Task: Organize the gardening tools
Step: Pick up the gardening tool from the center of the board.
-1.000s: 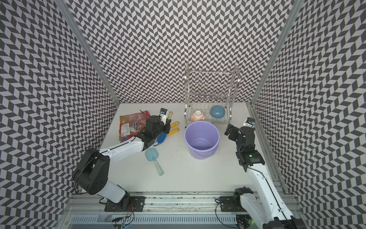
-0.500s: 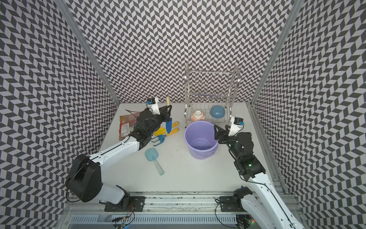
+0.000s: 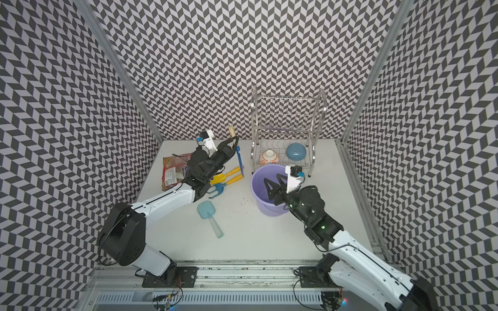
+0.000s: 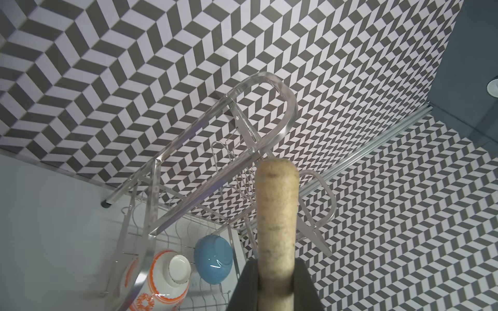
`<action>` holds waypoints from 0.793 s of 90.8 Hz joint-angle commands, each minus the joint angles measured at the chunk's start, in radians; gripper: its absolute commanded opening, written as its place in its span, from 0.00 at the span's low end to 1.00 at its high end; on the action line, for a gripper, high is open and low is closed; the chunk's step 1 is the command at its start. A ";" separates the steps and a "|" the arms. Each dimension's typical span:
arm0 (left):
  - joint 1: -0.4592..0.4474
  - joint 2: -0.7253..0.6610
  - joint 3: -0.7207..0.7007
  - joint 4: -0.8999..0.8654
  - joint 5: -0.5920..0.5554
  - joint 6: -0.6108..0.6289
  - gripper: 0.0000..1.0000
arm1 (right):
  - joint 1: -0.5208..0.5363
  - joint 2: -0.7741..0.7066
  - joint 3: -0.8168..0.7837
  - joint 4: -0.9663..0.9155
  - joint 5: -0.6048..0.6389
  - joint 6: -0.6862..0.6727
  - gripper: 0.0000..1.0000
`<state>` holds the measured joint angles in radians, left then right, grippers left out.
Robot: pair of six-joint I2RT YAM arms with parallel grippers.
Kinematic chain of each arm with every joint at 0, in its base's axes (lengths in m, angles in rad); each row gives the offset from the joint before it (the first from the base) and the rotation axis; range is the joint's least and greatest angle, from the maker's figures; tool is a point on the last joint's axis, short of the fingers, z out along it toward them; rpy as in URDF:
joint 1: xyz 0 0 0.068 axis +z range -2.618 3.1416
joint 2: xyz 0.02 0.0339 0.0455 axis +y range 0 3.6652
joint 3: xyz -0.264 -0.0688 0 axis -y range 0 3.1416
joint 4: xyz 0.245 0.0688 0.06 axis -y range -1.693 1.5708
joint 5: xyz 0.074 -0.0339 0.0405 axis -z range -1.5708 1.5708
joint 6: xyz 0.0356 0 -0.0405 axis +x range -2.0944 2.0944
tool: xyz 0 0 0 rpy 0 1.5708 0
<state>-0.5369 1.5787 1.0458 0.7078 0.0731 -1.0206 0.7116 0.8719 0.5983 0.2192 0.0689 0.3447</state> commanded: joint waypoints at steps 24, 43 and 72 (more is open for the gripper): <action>-0.046 0.067 0.095 0.115 0.052 -0.117 0.00 | 0.118 0.162 0.109 0.152 0.112 -0.129 0.70; -0.059 0.077 0.101 0.129 0.072 -0.133 0.00 | 0.135 0.237 0.132 0.193 0.199 -0.142 0.66; -0.076 0.051 0.099 0.092 0.073 -0.096 0.00 | 0.133 0.295 0.185 0.238 0.340 -0.150 0.38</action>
<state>-0.5976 1.6501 1.1114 0.7845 0.1253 -1.1393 0.8459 1.1553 0.7372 0.3592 0.3218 0.2073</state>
